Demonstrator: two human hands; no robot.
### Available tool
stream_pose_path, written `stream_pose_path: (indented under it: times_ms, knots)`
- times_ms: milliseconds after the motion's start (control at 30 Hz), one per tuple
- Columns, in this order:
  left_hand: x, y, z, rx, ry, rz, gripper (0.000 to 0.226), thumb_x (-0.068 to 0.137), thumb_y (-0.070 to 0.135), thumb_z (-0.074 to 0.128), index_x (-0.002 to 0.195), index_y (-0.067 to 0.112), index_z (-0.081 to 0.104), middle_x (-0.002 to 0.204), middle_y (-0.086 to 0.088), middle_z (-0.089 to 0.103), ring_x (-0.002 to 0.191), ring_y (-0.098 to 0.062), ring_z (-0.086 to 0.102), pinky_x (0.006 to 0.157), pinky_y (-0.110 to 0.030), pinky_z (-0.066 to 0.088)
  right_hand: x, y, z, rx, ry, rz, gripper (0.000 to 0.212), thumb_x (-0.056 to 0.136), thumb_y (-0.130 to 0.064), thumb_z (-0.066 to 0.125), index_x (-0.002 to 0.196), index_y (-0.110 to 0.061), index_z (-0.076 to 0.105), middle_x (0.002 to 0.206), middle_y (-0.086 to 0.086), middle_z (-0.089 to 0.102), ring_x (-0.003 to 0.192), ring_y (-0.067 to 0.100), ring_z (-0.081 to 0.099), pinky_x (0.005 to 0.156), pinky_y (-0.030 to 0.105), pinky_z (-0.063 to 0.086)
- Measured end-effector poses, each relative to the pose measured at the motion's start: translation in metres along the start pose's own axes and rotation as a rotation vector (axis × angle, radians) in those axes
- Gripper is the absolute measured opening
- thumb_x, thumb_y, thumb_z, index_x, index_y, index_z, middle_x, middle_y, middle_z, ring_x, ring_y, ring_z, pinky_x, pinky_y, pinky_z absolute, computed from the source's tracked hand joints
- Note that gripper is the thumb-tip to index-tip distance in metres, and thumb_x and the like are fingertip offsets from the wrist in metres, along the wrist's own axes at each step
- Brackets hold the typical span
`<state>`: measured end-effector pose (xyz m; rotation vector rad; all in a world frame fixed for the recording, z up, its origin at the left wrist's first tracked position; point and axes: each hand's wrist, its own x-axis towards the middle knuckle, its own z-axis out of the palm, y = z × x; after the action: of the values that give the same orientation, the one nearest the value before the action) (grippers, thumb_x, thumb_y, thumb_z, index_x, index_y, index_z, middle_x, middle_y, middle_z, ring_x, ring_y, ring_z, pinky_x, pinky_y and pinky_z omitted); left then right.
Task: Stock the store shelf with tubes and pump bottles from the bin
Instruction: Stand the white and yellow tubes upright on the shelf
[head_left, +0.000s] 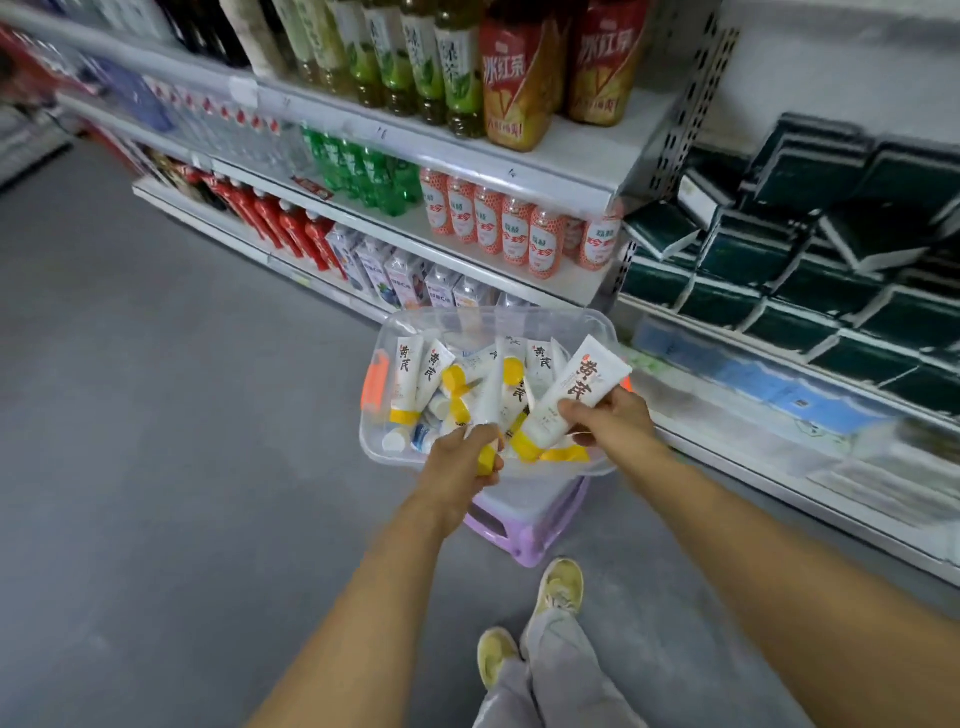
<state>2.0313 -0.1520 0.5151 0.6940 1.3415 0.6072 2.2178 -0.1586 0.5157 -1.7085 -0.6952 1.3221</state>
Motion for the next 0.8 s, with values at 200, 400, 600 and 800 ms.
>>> stream_pose_path:
  times_ms: [200,400,600,800]
  knots:
    - [-0.04,0.016,0.031,-0.161,-0.157,0.006,0.018,0.094,0.027,0.059,0.093,0.011,0.066,0.081,-0.007,0.066,0.066,-0.015,0.06,0.069,-0.031,0.052,-0.047,-0.023,-0.037,0.074,-0.037,0.005,0.016,0.084,-0.015,0.069,0.099,-0.01,0.065,0.095,0.013,0.073,0.079,0.028,0.069,0.083,0.048,0.055]
    - [-0.067,0.035,0.086,-0.124,-0.177,0.049,0.022,0.097,0.028,0.052,0.101,0.01,0.065,0.09,-0.014,0.073,0.078,-0.026,0.07,0.07,-0.042,0.059,-0.066,-0.054,-0.082,0.148,-0.046,-0.01,0.018,0.087,-0.018,0.068,0.102,-0.008,0.065,0.095,0.013,0.074,0.074,0.022,0.068,0.056,0.032,0.055]
    - [-0.064,0.062,0.157,-0.266,-0.249,0.06,0.026,0.094,0.016,0.048,0.112,0.0,0.059,0.095,-0.021,0.069,0.082,-0.032,0.068,0.081,-0.046,0.058,-0.055,-0.094,-0.147,0.181,-0.003,-0.1,0.005,0.09,-0.014,0.065,0.091,-0.01,0.062,0.087,0.01,0.071,0.069,0.019,0.066,0.051,0.028,0.054]
    - [-0.054,0.088,0.249,-0.28,-0.358,0.115,0.03,0.092,0.009,0.045,0.116,0.005,0.062,0.104,-0.019,0.072,0.088,-0.032,0.07,0.073,-0.046,0.059,-0.036,-0.13,-0.225,0.137,-0.024,-0.16,0.013,0.084,-0.01,0.07,0.096,-0.01,0.064,0.086,0.007,0.071,0.069,0.015,0.065,0.056,0.029,0.052]
